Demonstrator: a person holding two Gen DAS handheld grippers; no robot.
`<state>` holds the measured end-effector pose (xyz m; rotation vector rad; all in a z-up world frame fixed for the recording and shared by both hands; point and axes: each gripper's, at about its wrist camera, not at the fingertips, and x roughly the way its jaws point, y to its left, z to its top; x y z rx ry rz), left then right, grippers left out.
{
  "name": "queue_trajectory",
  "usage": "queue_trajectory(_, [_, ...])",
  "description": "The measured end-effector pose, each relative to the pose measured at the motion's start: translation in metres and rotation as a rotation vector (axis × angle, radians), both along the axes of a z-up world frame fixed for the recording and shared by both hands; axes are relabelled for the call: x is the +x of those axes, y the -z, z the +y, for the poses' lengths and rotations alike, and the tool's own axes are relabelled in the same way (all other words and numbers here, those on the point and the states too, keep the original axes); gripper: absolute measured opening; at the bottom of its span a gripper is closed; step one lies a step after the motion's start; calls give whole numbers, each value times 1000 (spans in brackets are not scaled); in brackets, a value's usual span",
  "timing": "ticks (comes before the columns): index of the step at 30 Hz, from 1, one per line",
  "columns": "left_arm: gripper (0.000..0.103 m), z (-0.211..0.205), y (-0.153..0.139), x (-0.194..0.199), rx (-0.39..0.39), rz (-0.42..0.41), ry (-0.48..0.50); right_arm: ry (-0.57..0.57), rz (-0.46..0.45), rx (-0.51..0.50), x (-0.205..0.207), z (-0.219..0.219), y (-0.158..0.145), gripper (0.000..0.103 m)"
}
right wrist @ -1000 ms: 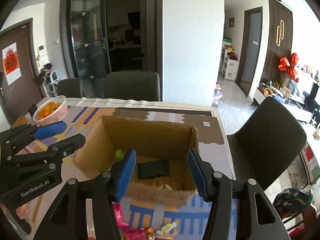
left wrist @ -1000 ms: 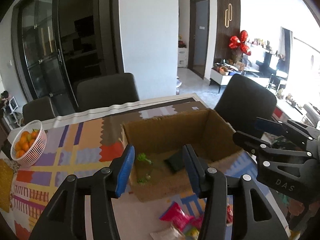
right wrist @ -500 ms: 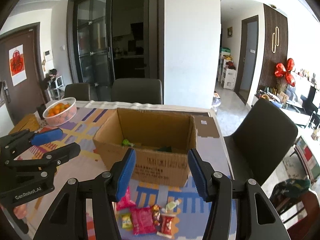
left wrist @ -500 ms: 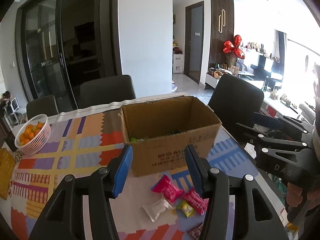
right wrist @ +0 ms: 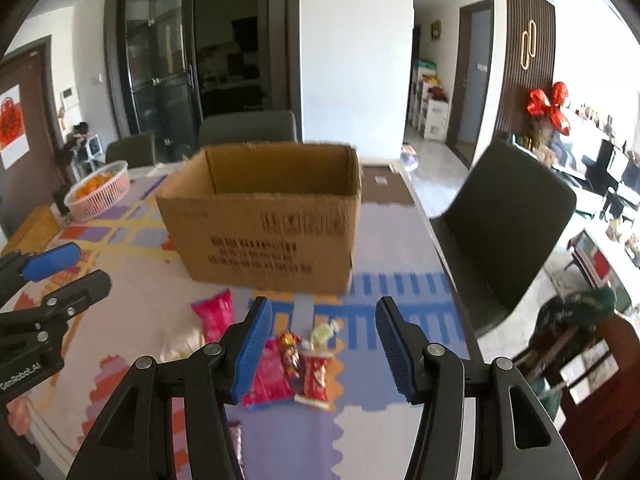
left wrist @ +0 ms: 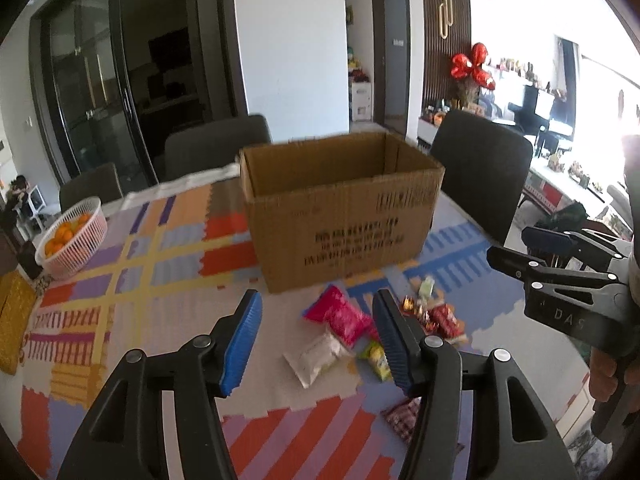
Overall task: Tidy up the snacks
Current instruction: 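Move both open grippers back to the remaining snacks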
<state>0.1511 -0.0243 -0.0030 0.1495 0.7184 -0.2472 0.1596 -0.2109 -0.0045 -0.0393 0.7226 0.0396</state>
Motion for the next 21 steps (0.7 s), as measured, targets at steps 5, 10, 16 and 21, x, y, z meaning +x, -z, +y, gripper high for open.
queue_trajectory(5, [58,5,27,5,19,76,4,20,69,4,0,-1,24,55])
queue_trajectory(10, [59,9,50,13,26,149,33,42,136,-8,1,2,48,55])
queue_trajectory(16, [59,7,78,29,49,227,68,50,199,-50,4,7,75,55])
queue_trajectory(21, [59,-2,99,43,107,263,96,58,243,-42,12,2,89,55])
